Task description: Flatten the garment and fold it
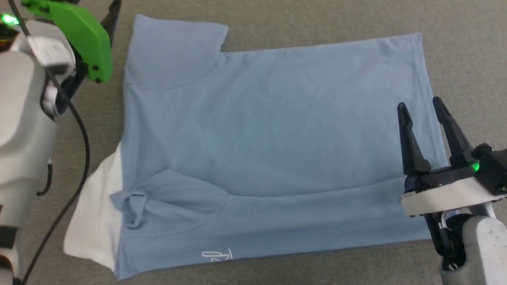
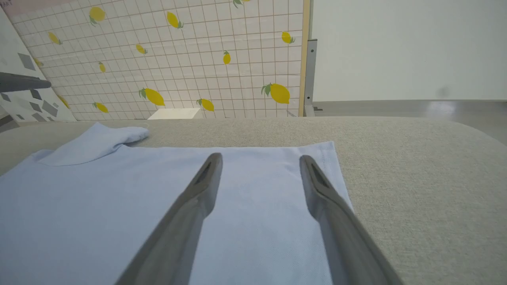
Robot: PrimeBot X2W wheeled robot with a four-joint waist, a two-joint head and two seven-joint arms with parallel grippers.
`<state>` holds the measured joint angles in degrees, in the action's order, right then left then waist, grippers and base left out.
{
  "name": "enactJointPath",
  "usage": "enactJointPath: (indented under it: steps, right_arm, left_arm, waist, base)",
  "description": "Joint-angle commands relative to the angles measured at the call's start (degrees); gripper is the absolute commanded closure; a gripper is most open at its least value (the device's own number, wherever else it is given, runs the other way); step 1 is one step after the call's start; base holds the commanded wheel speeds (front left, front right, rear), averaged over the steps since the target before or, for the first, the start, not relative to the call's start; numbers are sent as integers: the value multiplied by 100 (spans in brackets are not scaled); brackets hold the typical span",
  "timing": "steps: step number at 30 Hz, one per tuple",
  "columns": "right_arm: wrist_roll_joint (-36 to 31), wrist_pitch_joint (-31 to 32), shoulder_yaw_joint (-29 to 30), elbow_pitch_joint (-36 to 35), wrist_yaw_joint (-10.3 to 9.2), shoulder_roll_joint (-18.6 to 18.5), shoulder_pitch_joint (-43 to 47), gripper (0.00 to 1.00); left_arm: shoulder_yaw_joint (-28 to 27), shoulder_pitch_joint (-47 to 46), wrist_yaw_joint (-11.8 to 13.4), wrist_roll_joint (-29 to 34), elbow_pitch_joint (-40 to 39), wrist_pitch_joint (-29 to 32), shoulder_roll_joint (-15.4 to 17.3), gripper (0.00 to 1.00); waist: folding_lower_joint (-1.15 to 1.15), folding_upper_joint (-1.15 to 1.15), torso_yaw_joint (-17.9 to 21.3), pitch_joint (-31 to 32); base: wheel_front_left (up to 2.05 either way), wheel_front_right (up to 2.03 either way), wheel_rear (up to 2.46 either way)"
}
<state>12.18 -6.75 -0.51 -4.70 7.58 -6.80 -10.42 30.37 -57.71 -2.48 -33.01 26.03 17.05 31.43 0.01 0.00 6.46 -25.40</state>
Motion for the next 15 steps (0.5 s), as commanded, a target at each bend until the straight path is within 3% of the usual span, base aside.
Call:
enactJointPath:
  steps: [1,8,15]
  right_arm:
    - [55,-45,-37,-43,-9,17,-106,0]
    - [164,-155,-204,17,-9,145,-332,0]
    - [239,-275,-269,197,-9,224,-428,0]
  left_arm:
    - [-28,-220,32,-114,153,307,-12,0]
    - [-246,-733,473,-527,571,1737,65,0]
    - [-152,-578,816,-507,540,2468,309,0]
  waist:
    - [-1,0,506,-579]
    - [-1,0,845,-954]
    - [-1,0,956,-1054]
  base:
    - [0,0,0]
    - [0,0,0]
    - [0,0,0]
